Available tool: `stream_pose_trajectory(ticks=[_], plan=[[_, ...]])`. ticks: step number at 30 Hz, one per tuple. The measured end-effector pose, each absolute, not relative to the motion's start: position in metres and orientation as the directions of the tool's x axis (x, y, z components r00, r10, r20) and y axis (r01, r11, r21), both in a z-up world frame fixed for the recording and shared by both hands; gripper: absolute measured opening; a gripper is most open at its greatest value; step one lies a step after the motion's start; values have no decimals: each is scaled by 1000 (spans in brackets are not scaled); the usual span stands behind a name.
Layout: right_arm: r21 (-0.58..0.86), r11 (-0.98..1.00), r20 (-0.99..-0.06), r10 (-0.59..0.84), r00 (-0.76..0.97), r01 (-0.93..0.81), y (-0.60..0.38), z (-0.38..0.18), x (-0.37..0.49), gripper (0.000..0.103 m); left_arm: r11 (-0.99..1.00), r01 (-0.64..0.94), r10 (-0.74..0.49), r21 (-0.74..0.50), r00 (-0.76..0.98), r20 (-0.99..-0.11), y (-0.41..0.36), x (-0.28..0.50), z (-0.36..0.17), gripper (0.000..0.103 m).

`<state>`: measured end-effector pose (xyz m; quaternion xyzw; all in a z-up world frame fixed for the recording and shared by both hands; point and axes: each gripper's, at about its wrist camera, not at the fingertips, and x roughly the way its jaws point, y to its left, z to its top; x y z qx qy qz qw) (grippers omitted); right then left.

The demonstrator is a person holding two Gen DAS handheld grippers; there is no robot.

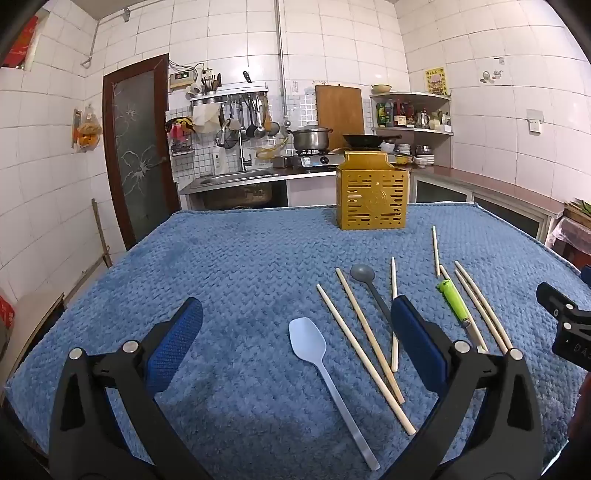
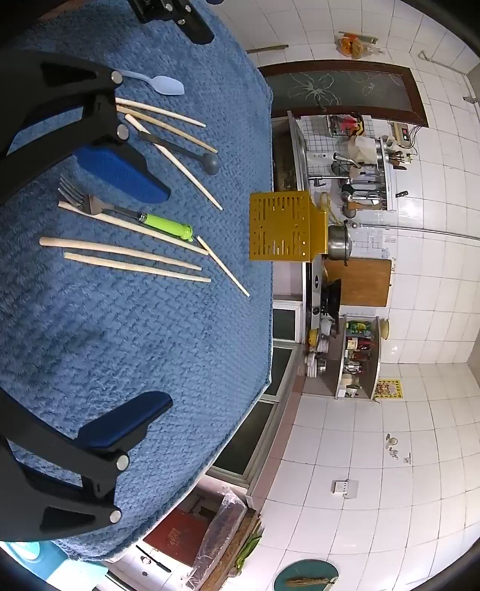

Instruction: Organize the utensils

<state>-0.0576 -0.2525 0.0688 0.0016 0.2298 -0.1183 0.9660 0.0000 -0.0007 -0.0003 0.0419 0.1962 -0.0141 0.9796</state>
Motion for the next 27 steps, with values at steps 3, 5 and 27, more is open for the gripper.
stream_pose_trajectory(ticks=[3, 5, 27], plan=[[-56, 972, -441, -230, 868, 229, -252, 70, -58, 99, 996, 41, -9, 75, 923, -385, -1, 0, 0, 98], [-58, 972, -438, -231, 869, 229, -253, 70, -59, 99, 997, 37, -7, 71, 923, -384, 0, 1, 5, 98], [-50, 973, -421, -225, 879, 225, -256, 72, -61, 99, 997, 22, 6, 76, 935, -354, 2, 1, 0, 98]])
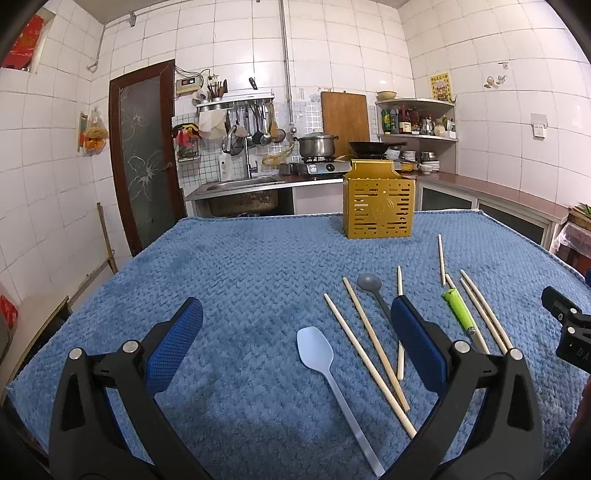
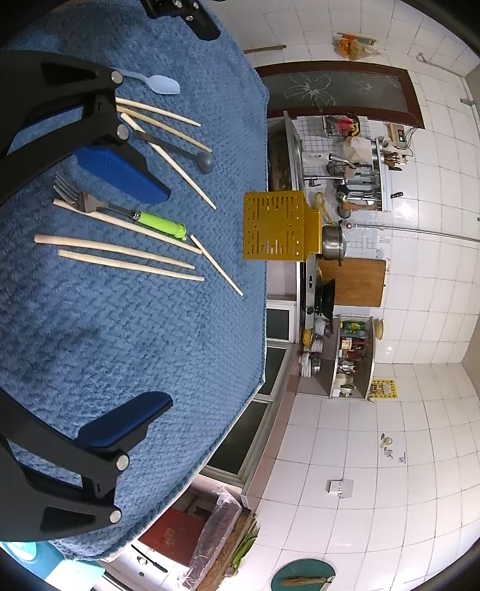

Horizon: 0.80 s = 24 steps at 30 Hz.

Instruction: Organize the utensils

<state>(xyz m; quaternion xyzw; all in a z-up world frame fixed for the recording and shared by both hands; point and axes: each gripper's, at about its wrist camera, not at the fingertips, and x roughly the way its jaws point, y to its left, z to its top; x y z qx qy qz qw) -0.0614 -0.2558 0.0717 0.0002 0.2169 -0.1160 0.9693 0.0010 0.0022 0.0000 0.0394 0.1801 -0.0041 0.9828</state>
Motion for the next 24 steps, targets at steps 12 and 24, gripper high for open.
stream_pose_trajectory(ticks=[12, 24], plan=[[-10, 975, -421, -204, 884, 220, -259, 72, -64, 99, 998, 17, 5, 63, 939, -344, 5, 0, 5, 98], [-13, 974, -424, -209, 881, 225, -259, 71, -63, 99, 998, 20, 2, 60, 938, -348, 5, 0, 4, 98]])
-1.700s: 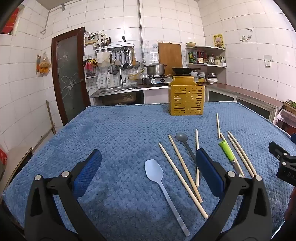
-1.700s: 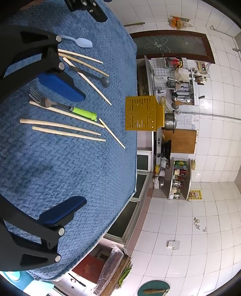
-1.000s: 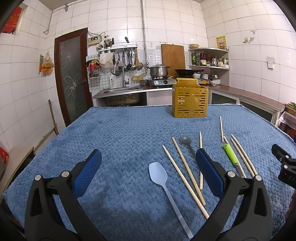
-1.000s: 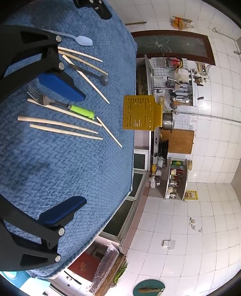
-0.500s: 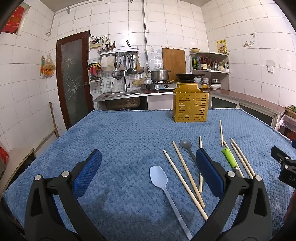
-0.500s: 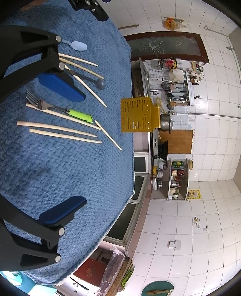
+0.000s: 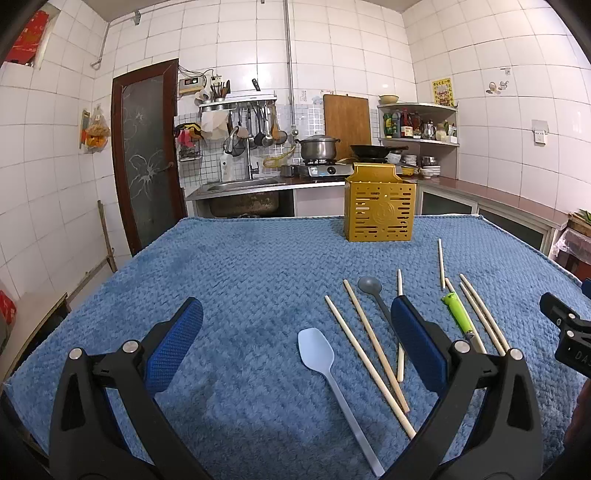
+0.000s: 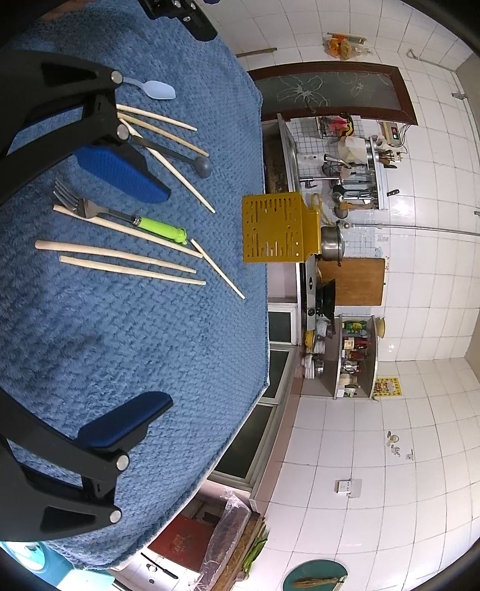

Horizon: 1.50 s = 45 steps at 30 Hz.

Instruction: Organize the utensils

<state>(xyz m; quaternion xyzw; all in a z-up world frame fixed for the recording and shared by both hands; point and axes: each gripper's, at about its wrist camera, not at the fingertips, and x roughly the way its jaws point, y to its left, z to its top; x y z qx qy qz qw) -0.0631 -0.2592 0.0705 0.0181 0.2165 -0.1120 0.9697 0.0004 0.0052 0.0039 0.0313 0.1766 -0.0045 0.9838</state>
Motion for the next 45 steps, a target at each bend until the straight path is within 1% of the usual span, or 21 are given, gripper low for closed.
stream_pose_trajectory(ticks=[45], plan=[[-21, 973, -425, -218, 879, 231, -259, 68, -63, 99, 999, 25, -5, 48, 929, -369, 6, 1, 3, 98]])
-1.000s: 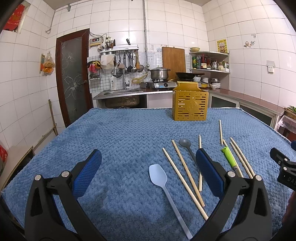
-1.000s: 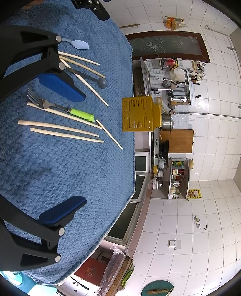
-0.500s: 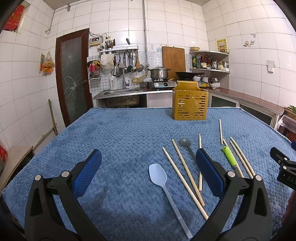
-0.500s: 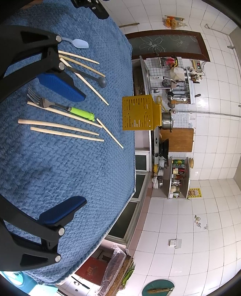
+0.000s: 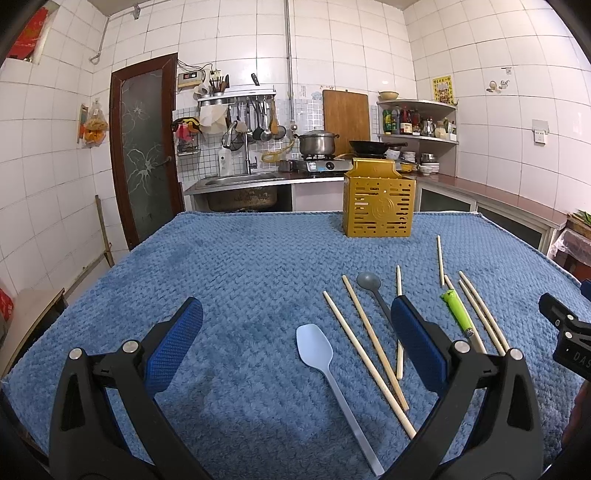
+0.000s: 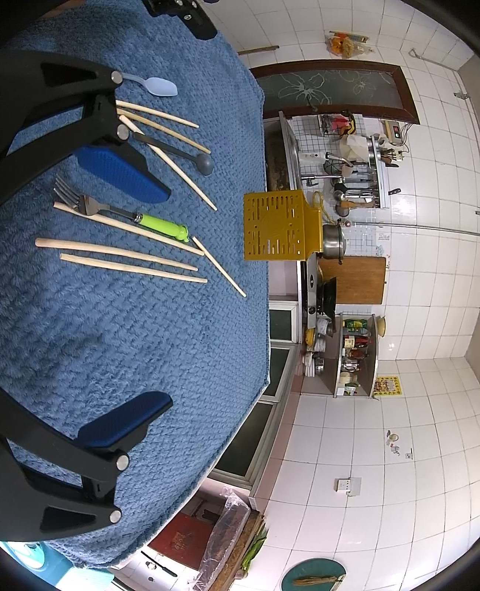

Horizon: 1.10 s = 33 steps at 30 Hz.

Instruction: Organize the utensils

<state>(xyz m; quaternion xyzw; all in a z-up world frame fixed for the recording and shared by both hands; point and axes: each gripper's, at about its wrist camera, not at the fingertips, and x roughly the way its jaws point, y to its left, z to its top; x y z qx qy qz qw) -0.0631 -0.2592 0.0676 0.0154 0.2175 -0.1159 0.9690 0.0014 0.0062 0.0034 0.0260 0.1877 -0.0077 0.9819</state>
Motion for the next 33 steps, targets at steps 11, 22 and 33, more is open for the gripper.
stream_pose_trajectory(ticks=[11, 22, 33], plan=[[-25, 973, -426, -218, 878, 230, -259, 68, -62, 99, 998, 37, -19, 40, 923, -385, 8, 7, 3, 98], [-56, 973, -425, -227, 876, 225, -259, 71, -57, 99, 999, 20, -3, 35, 900, -436, 13, 24, 5, 98], [-44, 979, -557, -190, 809, 200, -273, 65, 8, 99, 999, 47, -24, 24, 804, -594, 9, 73, -14, 98]])
